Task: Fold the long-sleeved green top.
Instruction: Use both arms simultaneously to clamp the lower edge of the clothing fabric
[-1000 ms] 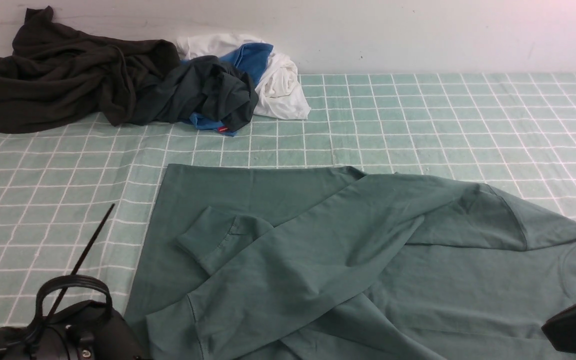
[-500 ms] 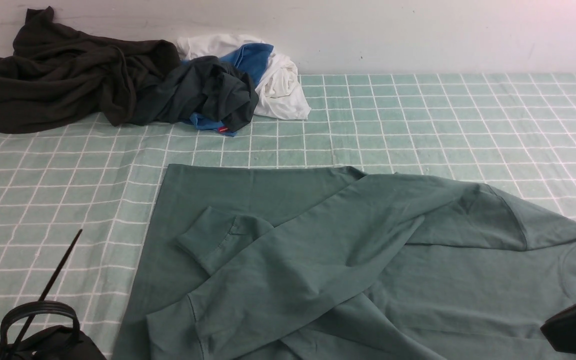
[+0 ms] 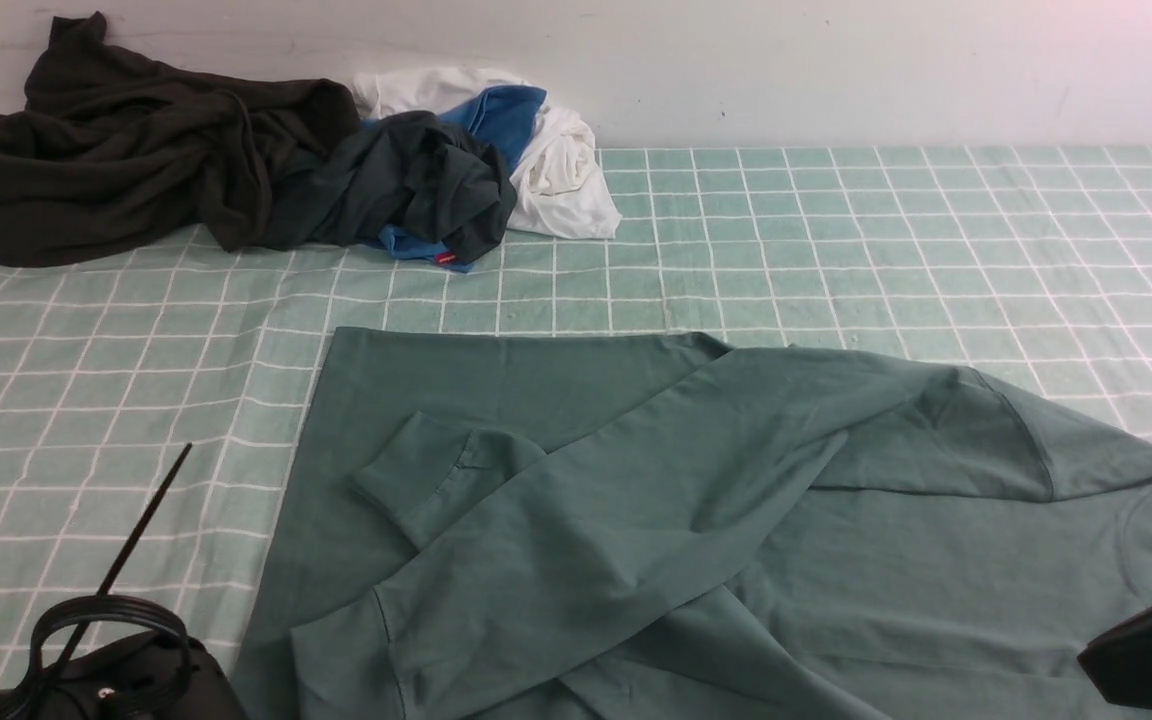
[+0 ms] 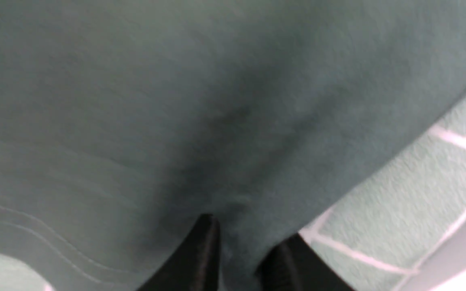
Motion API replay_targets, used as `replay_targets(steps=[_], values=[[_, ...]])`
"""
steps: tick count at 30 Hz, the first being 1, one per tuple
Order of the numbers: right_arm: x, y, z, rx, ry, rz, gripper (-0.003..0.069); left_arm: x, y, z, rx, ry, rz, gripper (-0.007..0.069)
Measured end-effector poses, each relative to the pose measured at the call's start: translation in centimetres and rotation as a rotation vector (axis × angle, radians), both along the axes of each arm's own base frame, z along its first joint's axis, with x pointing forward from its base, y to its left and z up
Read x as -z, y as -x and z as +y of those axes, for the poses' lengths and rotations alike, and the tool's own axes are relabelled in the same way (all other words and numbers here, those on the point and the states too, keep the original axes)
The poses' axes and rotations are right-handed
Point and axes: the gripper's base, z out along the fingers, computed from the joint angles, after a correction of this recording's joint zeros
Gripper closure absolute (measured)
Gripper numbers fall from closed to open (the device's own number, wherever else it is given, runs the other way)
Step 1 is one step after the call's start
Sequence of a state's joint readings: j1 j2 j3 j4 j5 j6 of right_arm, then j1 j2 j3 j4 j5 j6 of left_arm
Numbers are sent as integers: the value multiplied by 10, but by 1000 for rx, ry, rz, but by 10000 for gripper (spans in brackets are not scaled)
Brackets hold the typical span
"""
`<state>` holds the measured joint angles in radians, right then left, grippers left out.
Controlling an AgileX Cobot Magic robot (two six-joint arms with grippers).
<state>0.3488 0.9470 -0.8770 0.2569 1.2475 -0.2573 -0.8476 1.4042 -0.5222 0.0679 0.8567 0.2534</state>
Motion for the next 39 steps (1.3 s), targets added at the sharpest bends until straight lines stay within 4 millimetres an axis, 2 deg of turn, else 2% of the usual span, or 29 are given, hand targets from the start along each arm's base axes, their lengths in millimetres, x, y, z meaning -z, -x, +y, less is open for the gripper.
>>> replay_targets(steps=[6, 8, 12, 16, 18, 22, 23, 24, 27, 30, 32, 34, 36, 39], values=[[0, 0, 0, 0, 0, 0, 673, -1, -1, -1, 1, 1, -4, 567], [0, 0, 0, -1, 0, 0, 673, -1, -1, -1, -1, 1, -1, 609], [0, 0, 0, -27, 13, -11, 673, -4, -1, -1, -2, -19, 12, 619], [5, 3, 3, -153, 74, -42, 673, -24, -7, -2, -5, -60, -6, 618], [25, 10, 6, -302, 167, -30, 673, -41, -6, 2, -11, -54, -45, 618], [68, 23, 0, -449, 304, 51, 654, -51, 0, 10, -18, -48, -56, 618], [71, 23, -1, -451, 310, 57, 650, -52, 0, 10, -18, -48, -56, 618], [87, 25, -3, -471, 345, 64, 619, -52, 3, 13, -20, -48, -56, 618], [109, 24, -5, -493, 362, 36, 513, -50, 4, 14, -20, -50, -53, 618], [120, 21, -4, -527, 374, 2, 392, -49, 4, 14, -19, -44, -57, 618], [125, 20, -4, -547, 384, -6, 351, -49, 4, 14, -19, -38, -62, 618], [135, 18, -4, -585, 413, -1, 274, -49, 3, 13, -18, -23, -73, 618], [144, 16, -5, -616, 442, 12, 239, -49, 2, 12, -17, -12, -81, 618], [154, 10, -4, -642, 473, 17, 227, -49, 1, 10, -16, 2, -92, 618]])
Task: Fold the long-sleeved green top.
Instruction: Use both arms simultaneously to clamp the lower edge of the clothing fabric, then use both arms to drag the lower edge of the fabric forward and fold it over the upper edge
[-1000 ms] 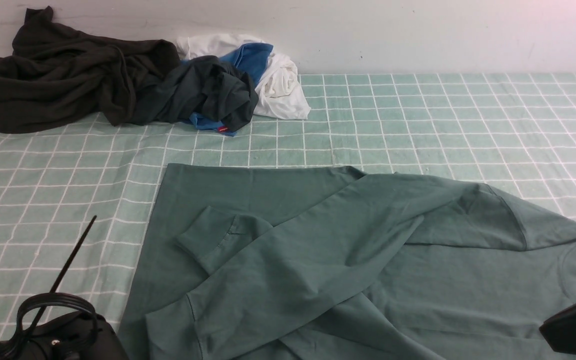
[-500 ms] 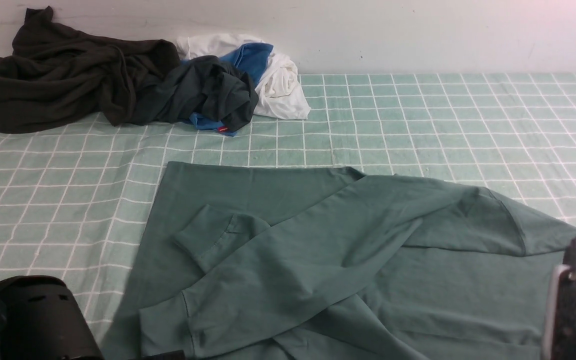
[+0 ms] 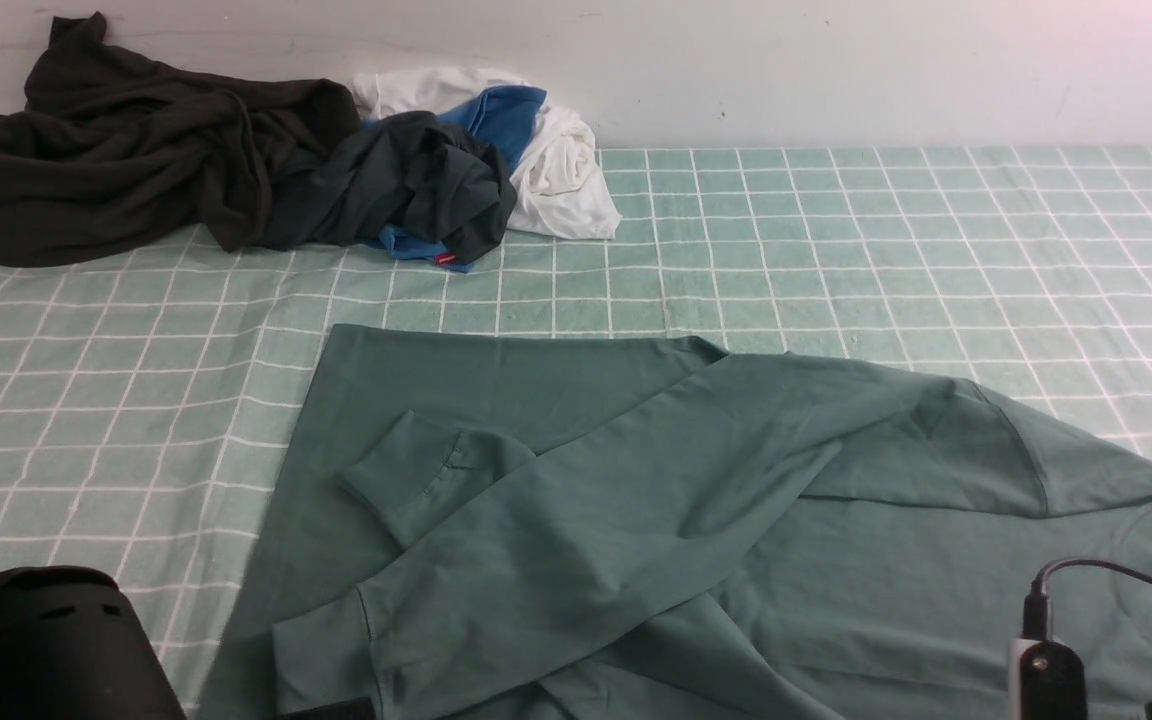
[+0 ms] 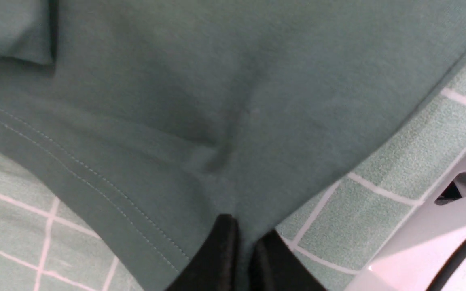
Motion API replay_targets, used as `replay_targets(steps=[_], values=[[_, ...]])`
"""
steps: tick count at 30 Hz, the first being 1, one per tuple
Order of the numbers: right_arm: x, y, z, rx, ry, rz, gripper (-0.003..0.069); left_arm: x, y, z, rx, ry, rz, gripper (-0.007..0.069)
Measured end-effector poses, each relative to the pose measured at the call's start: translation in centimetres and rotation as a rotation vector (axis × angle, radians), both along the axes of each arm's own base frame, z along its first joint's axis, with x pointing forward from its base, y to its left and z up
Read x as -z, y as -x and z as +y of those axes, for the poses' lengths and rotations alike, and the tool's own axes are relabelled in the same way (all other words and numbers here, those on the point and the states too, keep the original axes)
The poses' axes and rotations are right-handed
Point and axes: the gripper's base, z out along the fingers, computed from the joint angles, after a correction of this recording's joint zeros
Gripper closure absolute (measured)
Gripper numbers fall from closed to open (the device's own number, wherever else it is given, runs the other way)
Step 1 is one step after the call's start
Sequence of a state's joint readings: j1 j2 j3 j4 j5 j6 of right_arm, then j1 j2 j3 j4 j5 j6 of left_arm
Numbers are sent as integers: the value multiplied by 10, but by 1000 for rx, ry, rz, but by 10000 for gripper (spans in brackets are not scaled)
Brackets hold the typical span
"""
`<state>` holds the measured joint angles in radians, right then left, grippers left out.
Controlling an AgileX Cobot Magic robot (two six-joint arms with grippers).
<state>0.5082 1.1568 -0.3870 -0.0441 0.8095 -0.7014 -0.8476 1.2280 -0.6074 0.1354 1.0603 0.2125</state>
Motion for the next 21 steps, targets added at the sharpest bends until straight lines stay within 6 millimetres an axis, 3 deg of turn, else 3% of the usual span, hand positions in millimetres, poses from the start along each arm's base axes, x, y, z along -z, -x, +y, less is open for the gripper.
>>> replay_targets(steps=[5, 9, 10, 12, 14, 18, 21], values=[[11, -7, 3, -12, 18, 16, 278, 0, -1, -1, 2, 14, -11, 618], [11, -7, 3, -16, 24, 19, 426, 0, -1, -1, 2, 13, -10, 618], [11, -7, 3, -16, 25, 19, 436, 0, -1, -1, 2, 13, -10, 618], [7, -10, 4, -17, 31, 21, 554, 0, -1, -1, 2, 16, -12, 617], [-6, -18, 7, -11, 32, -6, 636, 0, -1, -1, 0, 14, -14, 617], [-36, -34, 10, 1, 57, -72, 648, -4, -8, 1, -52, 21, -27, 615], [-72, -53, 11, -4, 118, -163, 648, -25, -30, 5, -137, 50, -89, 615]])
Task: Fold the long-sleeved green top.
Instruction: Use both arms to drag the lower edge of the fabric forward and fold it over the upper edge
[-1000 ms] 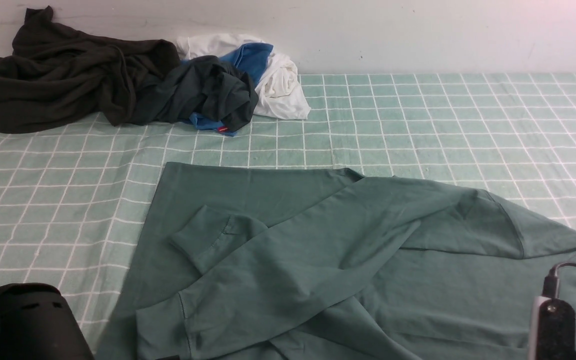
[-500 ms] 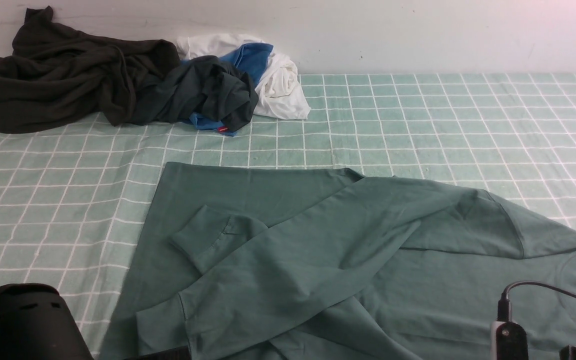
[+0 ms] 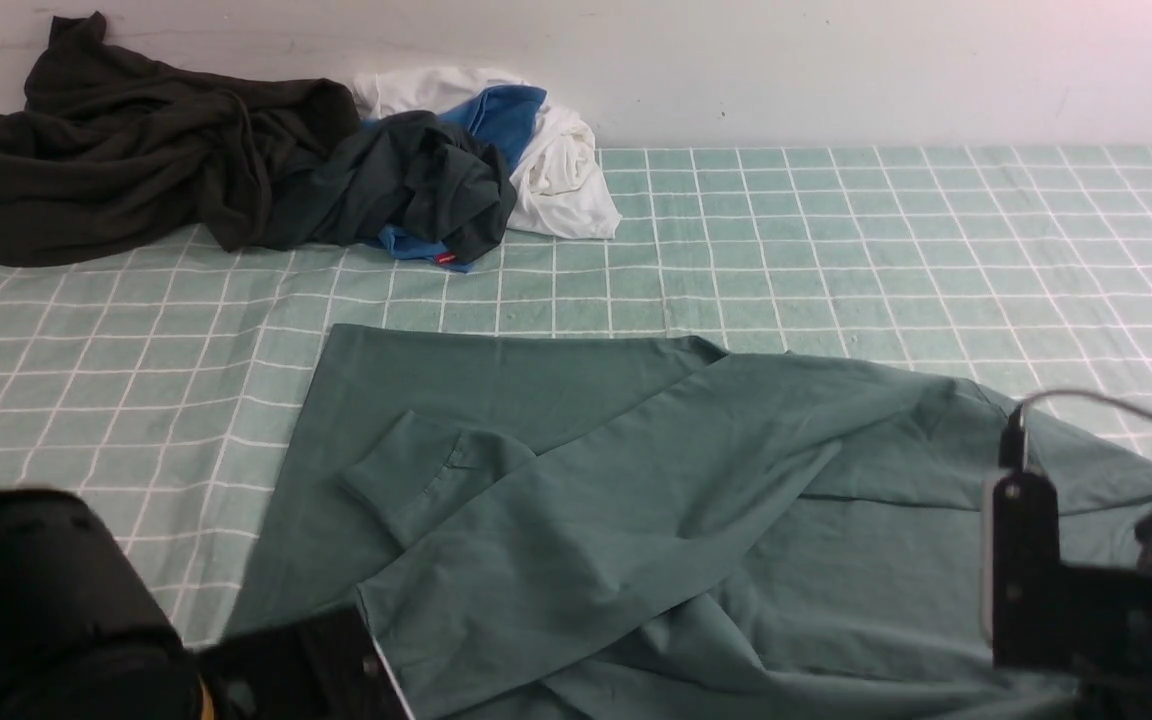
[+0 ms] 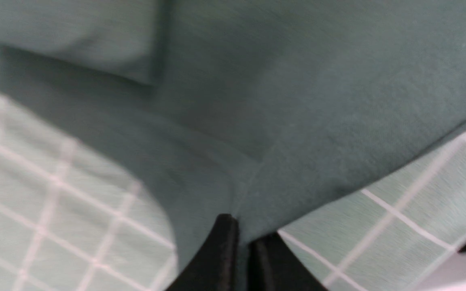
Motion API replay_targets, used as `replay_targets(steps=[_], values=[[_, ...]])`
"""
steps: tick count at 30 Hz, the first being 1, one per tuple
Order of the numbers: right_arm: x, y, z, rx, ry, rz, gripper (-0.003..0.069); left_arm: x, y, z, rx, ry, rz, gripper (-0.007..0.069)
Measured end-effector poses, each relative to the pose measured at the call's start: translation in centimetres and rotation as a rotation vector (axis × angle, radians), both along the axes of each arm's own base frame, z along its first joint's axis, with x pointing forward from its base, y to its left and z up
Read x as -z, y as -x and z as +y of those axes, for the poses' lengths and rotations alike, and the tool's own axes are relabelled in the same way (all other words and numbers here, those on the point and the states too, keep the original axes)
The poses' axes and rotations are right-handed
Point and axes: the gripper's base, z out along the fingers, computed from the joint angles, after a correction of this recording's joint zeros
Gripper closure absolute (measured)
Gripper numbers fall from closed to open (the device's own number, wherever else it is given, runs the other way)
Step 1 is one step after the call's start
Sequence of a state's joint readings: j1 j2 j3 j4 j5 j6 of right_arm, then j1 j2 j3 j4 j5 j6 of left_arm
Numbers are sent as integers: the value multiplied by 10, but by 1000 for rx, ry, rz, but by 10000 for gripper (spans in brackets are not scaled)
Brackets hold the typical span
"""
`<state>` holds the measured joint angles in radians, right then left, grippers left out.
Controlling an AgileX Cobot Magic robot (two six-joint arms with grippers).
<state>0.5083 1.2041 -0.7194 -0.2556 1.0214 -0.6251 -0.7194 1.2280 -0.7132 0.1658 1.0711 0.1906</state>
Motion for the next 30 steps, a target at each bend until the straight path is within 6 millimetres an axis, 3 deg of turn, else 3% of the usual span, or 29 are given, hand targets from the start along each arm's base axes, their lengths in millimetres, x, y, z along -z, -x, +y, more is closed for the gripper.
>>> replay_targets(steps=[1, 2, 5, 7, 9, 11, 13, 16, 20, 26, 30], values=[[-5, -3, 0, -1, 2, -16, 648, -4, -4, 1, -9, 4, -11, 615], [-26, -15, 2, 7, -4, -85, 648, -23, -22, 5, -41, 28, -70, 613], [-55, -45, 2, 54, -56, -197, 648, -57, -62, 12, -87, 69, -166, 607], [-59, -59, 0, 77, -71, -220, 648, -66, -78, 14, -104, 77, -182, 607], [-68, -96, -4, 132, -113, -269, 648, -84, -126, 17, -150, 99, -224, 607], [-68, -111, -6, 153, -119, -278, 648, -88, -140, 17, -160, 104, -236, 607], [-64, -136, -12, 192, -126, -289, 648, -91, -177, 17, -174, 105, -261, 607], [-47, -183, -24, 272, -147, -310, 648, -78, -239, 14, -198, 93, -284, 607], [-19, -223, -34, 392, -205, -331, 641, -41, -295, 13, -260, 90, -271, 604], [4, -245, -43, 563, -284, -346, 525, 18, -337, 17, -333, 82, -231, 510], [-3, -243, -57, 716, -310, -373, 404, 28, -346, 25, -366, 90, -251, 365]])
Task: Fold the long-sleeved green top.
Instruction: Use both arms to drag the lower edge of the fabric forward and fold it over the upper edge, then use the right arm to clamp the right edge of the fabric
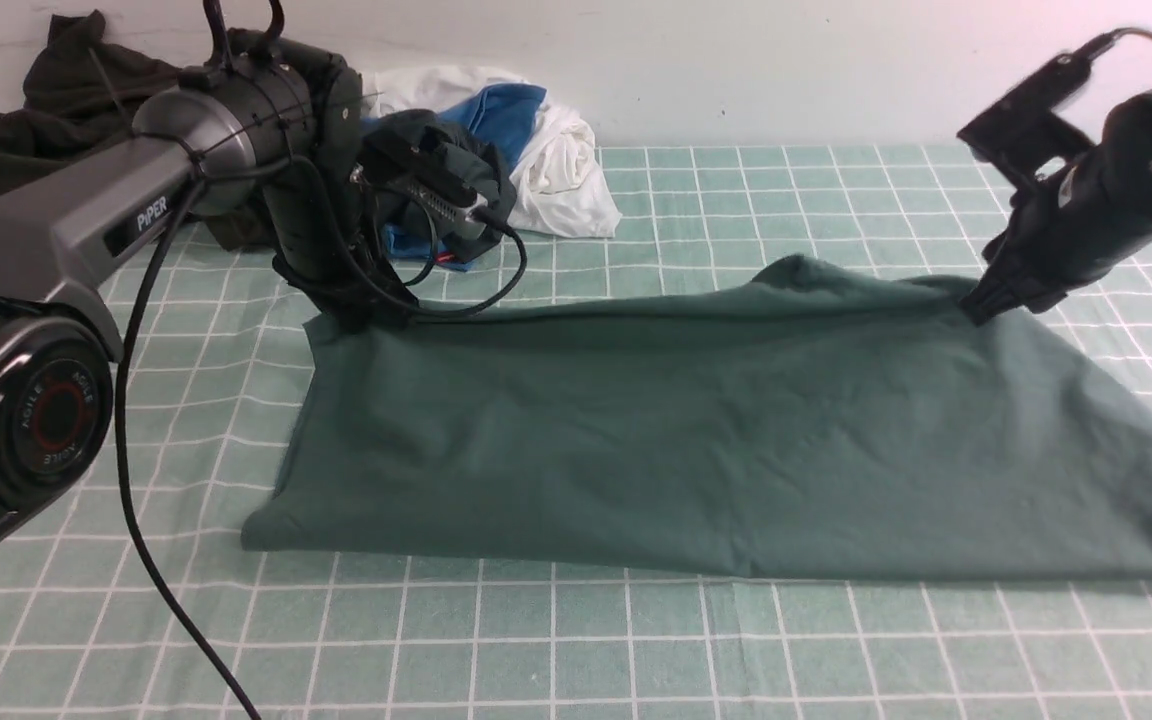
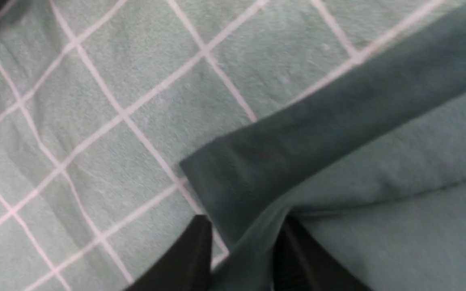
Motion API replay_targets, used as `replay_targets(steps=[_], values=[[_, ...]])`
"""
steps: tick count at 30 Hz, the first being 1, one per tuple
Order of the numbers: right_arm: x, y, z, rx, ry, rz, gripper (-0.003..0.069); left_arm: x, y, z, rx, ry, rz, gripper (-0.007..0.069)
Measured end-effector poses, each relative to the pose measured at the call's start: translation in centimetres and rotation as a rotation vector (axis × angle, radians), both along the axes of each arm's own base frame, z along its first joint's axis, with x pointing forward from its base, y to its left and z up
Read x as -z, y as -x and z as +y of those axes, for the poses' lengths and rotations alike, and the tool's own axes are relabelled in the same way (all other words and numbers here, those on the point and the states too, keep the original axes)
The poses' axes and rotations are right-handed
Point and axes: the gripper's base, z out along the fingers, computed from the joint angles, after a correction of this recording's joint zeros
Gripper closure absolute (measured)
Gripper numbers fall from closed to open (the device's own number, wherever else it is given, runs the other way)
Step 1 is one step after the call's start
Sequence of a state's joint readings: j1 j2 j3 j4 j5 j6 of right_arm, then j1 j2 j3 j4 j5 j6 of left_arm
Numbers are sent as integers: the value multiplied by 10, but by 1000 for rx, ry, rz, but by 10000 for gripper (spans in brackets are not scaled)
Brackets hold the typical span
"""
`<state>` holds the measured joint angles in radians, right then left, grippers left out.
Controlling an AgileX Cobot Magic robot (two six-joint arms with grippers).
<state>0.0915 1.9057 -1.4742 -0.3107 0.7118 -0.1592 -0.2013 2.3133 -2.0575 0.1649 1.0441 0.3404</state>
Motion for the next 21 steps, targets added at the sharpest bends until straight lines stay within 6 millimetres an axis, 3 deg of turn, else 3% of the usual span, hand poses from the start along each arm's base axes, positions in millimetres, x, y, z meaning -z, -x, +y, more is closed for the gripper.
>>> replay_targets(steps=[4, 5, 9, 10, 13, 16, 18, 21], values=[[-13, 13, -29, 213, -62, 36, 302, -22, -5, 12, -85, 25, -55, 204], [-14, 13, -30, 221, -67, 33, 300, -23, -4, 13, -85, 24, -53, 204], [-20, 31, -65, 386, -151, 131, 272, -68, 7, 19, -176, 60, -72, 168], [-19, 32, -66, 394, -155, 140, 272, -70, 8, 19, -178, 66, -72, 172], [-16, 41, -84, 453, -234, 221, 270, -88, 21, 9, -156, 151, -41, 276], [-13, 46, -92, 477, -266, 246, 270, -84, 26, 0, -112, 196, -3, 377], [-3, 54, -98, 503, -277, 280, 270, -65, 32, -10, -71, 221, 76, 519], [17, 67, -106, 545, -280, 333, 270, -32, 44, -18, -43, 218, 203, 608]])
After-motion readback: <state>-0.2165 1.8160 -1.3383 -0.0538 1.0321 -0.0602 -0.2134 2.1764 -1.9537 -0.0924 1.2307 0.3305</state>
